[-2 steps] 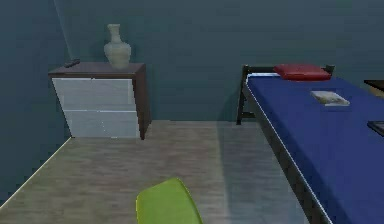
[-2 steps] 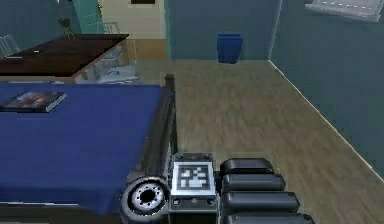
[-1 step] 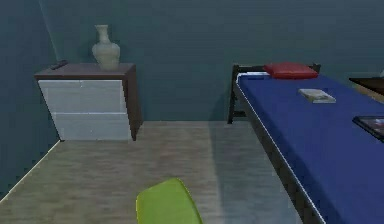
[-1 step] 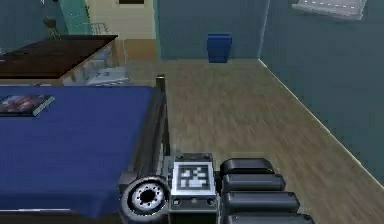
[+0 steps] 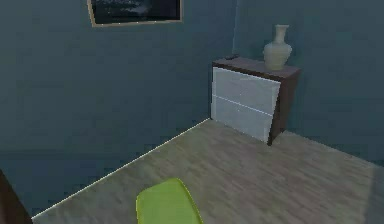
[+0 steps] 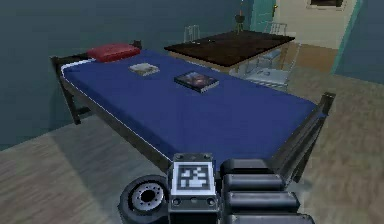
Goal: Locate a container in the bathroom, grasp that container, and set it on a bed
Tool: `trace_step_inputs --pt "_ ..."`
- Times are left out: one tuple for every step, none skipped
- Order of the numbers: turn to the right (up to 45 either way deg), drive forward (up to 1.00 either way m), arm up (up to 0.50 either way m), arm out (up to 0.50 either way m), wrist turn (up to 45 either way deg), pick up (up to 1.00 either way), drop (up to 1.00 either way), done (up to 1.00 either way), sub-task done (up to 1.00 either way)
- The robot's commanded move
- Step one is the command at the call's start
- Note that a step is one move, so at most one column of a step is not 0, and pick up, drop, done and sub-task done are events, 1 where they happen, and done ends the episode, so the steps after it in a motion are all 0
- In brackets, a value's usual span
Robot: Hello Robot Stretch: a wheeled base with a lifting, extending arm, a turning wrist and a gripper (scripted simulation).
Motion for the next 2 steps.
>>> trace_step_inputs --pt "0.0 0.20 0.00 0.00 0.0 0.00 0.00 0.00 0.00" --pt "45.0 0.00 0.00 0.00 0.0 0.00 0.00 0.00 0.00"
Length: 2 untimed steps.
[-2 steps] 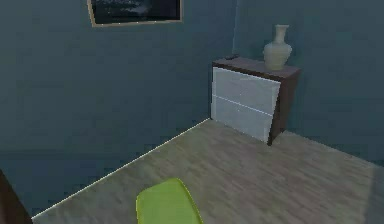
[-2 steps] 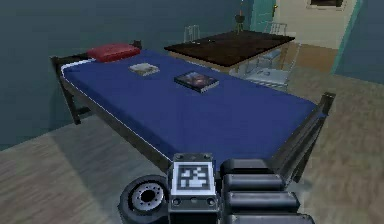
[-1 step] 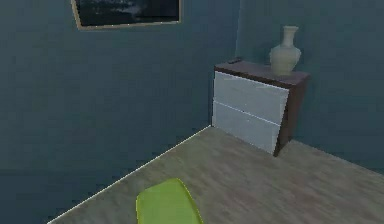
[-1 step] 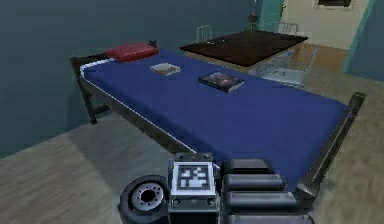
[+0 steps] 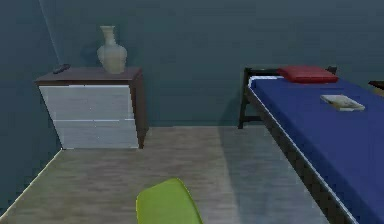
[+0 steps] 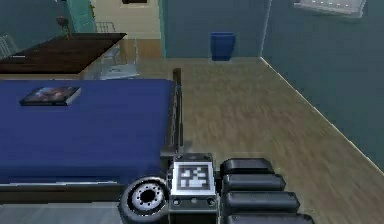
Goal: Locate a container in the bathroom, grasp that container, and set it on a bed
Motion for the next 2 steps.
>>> trace_step_inputs --pt "6.0 0.00 0.00 0.00 0.0 0.00 0.00 0.00 0.00" --pt "0.0 1.00 0.00 0.00 0.0 0.00 0.00 0.00 0.00"
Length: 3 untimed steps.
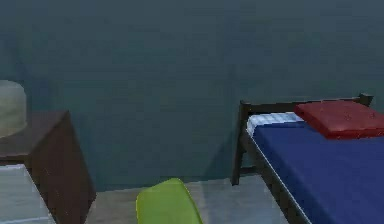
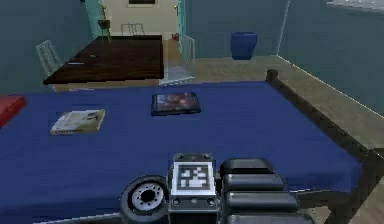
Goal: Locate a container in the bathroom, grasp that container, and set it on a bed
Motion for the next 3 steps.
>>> trace_step_inputs --pt "12.0 0.00 0.00 0.00 0.0 0.00 0.00 0.00 0.00" --pt "0.0 0.20 0.00 0.00 0.0 0.00 0.00 0.00 0.00" --pt "-36.0 0.00 0.00 0.00 0.0 0.00 0.00 0.00 0.00"
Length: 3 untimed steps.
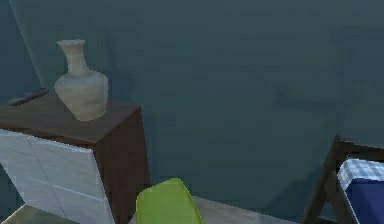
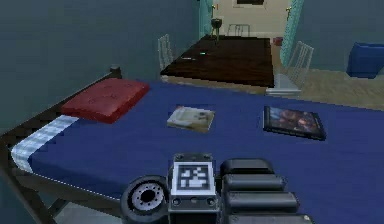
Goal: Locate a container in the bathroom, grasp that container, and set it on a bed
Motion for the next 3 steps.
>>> trace_step_inputs --pt "0.0 0.00 0.00 0.48 0.0 0.00 0.00 0.00 0.00" --pt "0.0 0.00 0.00 0.00 45.0 0.00 0.00 0.00 0.00" --pt "0.0 0.00 0.00 0.00 45.0 0.00 0.00 0.00 0.00"
